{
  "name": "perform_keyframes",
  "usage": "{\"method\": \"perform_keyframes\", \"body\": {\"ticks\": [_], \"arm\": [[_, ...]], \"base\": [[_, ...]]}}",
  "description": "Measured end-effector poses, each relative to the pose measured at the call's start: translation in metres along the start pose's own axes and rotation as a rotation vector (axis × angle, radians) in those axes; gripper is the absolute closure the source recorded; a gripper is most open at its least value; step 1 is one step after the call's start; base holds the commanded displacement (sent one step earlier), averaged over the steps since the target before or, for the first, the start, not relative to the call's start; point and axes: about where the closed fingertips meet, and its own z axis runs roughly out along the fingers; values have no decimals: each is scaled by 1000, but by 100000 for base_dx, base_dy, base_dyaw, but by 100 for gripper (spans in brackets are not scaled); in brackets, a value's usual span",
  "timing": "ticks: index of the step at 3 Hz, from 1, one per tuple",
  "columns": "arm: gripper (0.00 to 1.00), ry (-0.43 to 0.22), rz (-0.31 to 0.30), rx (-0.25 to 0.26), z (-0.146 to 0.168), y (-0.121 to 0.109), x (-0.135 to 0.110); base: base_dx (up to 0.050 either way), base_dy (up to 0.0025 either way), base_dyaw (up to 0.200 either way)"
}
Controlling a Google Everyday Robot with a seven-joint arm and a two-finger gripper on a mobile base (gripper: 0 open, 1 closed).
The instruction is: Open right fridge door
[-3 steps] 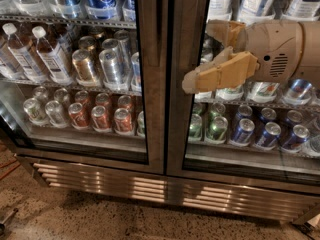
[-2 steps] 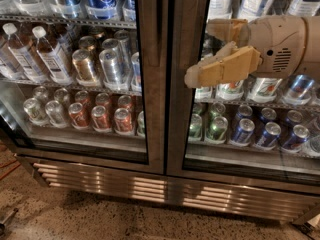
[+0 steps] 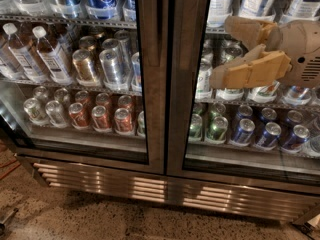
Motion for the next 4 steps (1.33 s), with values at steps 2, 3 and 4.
{"method": "perform_keyframes", "body": {"ticks": [2,3,4], "arm": [[0,0,0,0,0,0,0],[19,0,0,0,0,0,0],[42,0,0,0,0,0,0]], "base": [[0,0,9899],[0,0,0],[0,0,0]]}}
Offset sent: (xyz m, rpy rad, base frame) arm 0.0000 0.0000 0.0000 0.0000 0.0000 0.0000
